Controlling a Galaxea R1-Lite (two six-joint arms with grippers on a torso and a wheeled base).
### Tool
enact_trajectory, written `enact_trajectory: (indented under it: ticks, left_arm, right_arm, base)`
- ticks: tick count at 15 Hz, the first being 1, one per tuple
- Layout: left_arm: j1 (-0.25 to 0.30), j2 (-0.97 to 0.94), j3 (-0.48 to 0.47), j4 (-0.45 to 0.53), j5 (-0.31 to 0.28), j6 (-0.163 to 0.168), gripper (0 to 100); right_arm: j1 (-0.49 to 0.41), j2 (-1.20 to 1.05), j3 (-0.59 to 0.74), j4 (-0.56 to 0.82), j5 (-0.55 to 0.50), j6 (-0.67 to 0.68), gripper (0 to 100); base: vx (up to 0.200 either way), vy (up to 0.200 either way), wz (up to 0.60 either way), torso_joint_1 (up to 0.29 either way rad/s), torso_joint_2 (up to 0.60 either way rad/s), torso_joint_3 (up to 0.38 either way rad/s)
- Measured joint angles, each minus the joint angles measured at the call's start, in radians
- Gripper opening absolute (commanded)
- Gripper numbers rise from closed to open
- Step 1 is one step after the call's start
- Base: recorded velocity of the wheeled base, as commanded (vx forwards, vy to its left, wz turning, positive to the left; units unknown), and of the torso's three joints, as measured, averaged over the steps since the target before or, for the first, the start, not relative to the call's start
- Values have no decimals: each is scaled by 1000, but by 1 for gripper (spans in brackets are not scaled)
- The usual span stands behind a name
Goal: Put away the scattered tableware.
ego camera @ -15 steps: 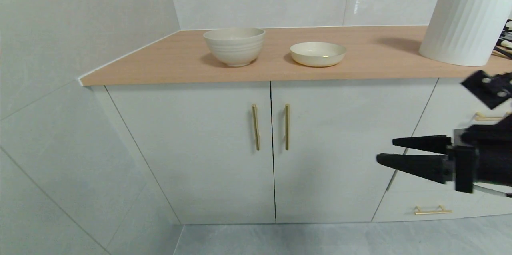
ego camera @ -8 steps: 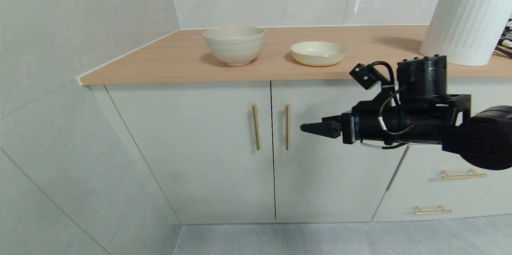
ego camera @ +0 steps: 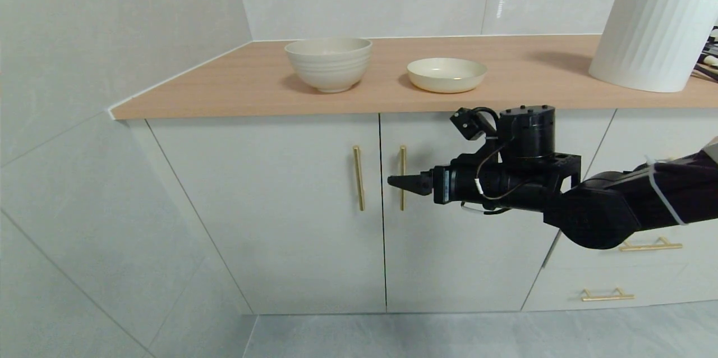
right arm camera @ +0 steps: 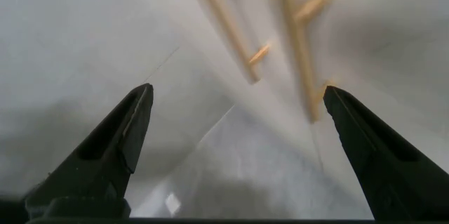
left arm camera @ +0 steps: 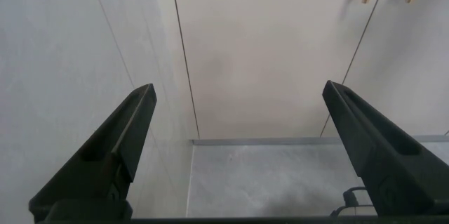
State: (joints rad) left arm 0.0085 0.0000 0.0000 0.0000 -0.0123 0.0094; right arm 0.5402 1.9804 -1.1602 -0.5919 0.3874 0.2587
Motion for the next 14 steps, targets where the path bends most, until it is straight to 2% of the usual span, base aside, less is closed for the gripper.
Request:
enact_trajectory:
  ticks: [9,14]
  left_arm:
    - [0,0,0,0,0,0,100]
    - [0,0,0,0,0,0,100]
  right_arm:
    - [31,103,-50,-57,-67,61,100]
    - [60,155,-71,-154,-124,92,100]
  base:
    - [0,0,0,0,0,0]
    - [0,0,0,0,0,0]
